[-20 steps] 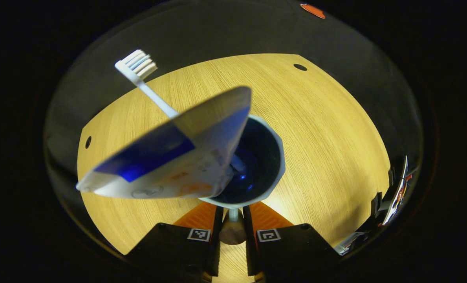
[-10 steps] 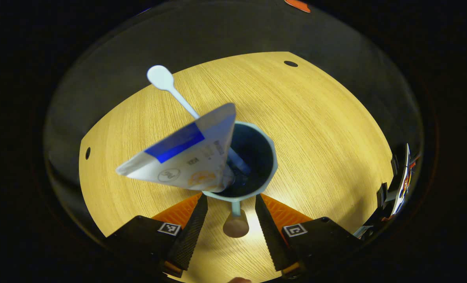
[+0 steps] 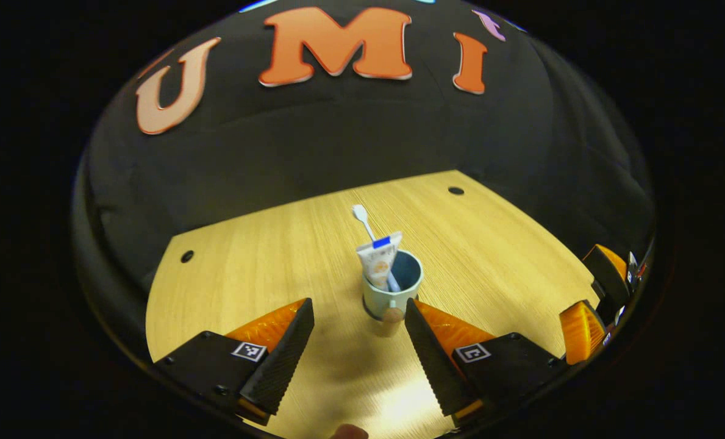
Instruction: Put the toothbrush and toothpaste on the desktop into the cup, then pick up the cup and place it on the coaster on the desktop.
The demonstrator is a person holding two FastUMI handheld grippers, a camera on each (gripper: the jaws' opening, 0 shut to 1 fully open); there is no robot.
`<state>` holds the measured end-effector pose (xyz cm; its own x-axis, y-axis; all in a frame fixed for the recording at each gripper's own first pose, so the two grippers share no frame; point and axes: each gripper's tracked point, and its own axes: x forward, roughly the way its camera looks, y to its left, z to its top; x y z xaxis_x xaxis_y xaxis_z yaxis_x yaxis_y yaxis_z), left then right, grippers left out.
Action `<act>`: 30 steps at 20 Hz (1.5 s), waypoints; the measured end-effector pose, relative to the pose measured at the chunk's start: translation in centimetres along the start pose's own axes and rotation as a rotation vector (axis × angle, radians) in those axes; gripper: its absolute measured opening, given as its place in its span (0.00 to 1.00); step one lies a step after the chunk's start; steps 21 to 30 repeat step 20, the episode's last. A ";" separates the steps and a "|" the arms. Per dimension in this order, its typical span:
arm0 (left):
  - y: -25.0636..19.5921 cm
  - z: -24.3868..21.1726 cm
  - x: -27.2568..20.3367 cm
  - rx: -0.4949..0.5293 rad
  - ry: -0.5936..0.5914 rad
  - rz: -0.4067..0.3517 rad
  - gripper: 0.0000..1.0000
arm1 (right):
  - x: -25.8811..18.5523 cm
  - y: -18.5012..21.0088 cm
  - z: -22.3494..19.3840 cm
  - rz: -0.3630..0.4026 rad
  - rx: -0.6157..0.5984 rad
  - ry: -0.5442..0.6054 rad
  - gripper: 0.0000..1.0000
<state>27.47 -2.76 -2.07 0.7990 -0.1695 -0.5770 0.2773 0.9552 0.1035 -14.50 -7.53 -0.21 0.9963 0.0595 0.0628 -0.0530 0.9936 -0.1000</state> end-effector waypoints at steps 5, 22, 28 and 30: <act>0.5 1.4 -0.9 -0.020 -0.372 0.193 0.96 | 0.1 3.2 1.4 0.028 0.012 -0.028 0.93; 5.7 -2.7 -6.9 -0.170 -0.734 0.427 0.93 | 0.3 5.5 3.5 0.017 0.046 -0.073 0.93; 5.7 -2.7 -6.9 -0.170 -0.734 0.427 0.93 | 0.3 5.5 3.5 0.017 0.046 -0.073 0.93; 5.7 -2.7 -6.9 -0.170 -0.734 0.427 0.93 | 0.3 5.5 3.5 0.017 0.046 -0.073 0.93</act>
